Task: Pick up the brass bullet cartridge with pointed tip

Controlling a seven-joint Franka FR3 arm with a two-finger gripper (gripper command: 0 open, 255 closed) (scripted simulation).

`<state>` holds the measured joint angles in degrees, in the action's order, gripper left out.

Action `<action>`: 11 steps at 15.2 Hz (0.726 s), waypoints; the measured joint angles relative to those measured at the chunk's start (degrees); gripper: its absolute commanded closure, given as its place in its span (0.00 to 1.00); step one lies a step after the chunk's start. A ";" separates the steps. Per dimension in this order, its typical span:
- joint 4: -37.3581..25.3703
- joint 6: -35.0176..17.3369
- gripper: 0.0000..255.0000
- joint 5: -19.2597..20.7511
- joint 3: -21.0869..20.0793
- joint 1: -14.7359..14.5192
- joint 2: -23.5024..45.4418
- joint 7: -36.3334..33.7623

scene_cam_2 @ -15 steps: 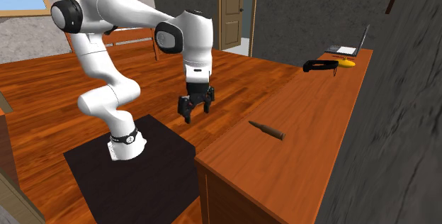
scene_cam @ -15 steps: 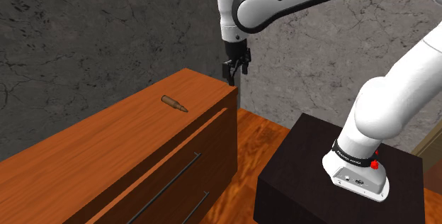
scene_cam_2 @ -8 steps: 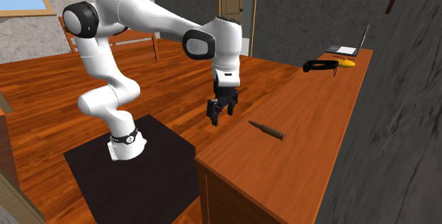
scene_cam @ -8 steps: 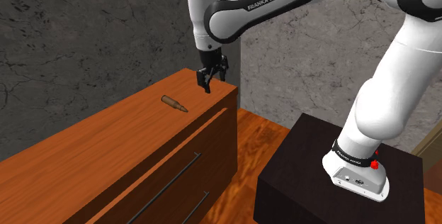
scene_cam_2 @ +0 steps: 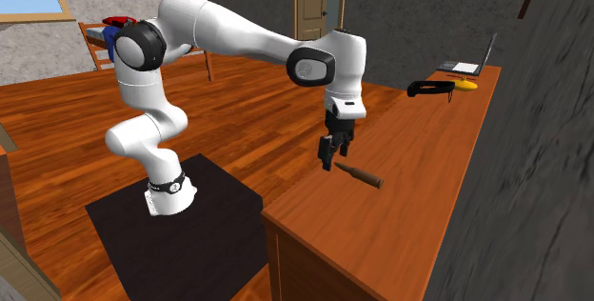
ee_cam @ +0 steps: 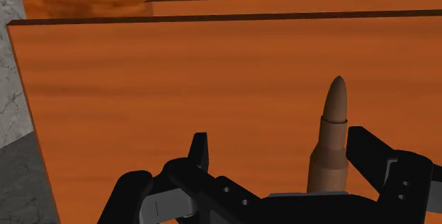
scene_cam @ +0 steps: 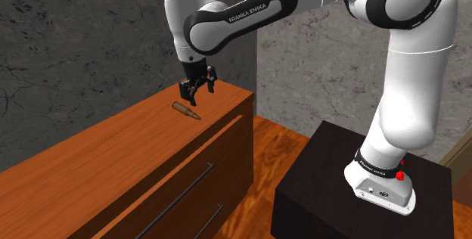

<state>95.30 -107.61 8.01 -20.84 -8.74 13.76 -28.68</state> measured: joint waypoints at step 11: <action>-12.06 -0.24 0.00 4.44 0.04 -4.52 12.35 -4.22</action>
<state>83.24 -107.85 12.44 -20.80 -13.26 26.10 -32.90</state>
